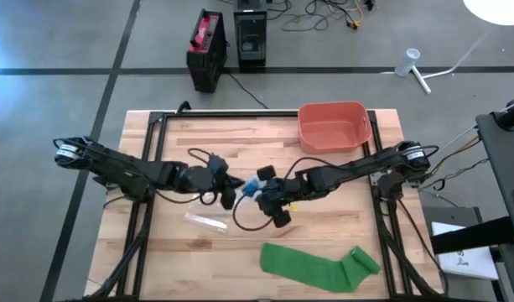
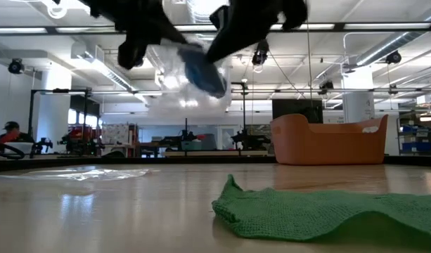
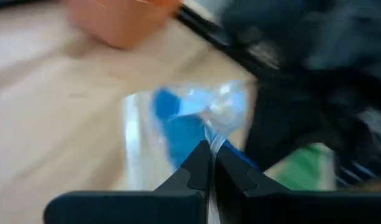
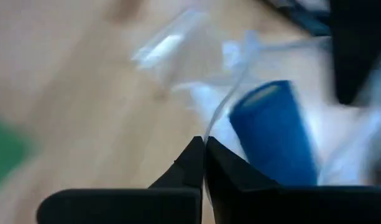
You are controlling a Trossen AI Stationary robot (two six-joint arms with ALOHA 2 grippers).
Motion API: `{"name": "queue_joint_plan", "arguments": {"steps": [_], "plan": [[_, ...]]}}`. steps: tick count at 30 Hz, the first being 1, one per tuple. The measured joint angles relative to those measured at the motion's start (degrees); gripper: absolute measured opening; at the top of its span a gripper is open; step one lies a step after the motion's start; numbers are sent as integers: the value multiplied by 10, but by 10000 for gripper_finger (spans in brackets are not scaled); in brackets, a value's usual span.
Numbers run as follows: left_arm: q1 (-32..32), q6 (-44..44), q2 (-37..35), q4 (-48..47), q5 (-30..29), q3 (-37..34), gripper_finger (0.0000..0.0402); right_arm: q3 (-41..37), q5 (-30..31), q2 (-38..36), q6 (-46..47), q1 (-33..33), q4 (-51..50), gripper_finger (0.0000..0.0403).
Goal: Roll bandage
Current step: Put the rolled blue bandage into the transparent zip bag
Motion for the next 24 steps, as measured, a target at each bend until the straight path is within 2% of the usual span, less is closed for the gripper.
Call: {"name": "queue_joint_plan", "arguments": {"steps": [2,3,4,5,8,9,10,11,14,15,16,17,19,20,21,24], "plan": [[-5,26,8,-10,44,21,0,22,-122,0,10,3,-22,2],[-5,42,13,-23,60,32,0,31,-164,0,11,5,-25,2],[-5,59,20,-39,66,47,0,39,-175,-1,10,5,-30,2],[-2,74,25,-66,61,63,0,44,-150,-1,11,2,-37,2],[18,78,44,-150,27,112,0,57,82,-2,44,-7,-45,2],[20,73,53,-164,21,127,0,62,123,-2,52,-8,-50,2],[19,73,61,-174,23,138,0,67,122,-3,59,-9,-60,2],[13,81,69,-176,35,151,0,72,78,-4,62,-9,-69,2],[-15,145,94,-159,71,197,0,83,-164,-5,60,-2,-79,2],[-21,168,99,-174,72,211,0,84,-209,-5,55,0,-82,2],[-22,182,107,-195,68,225,0,85,-206,-7,52,0,-80,2],[-19,188,114,-220,55,240,0,85,-156,-9,61,-1,-81,2],[-9,173,127,-279,29,264,0,85,9,-11,103,-3,-90,2],[-7,159,133,-290,25,274,0,86,59,-11,120,-4,-94,2],[-7,151,139,-285,27,281,0,88,64,-10,119,-5,-100,2],[-26,193,159,-272,65,295,0,88,-39,-11,87,4,-90,2]]}}
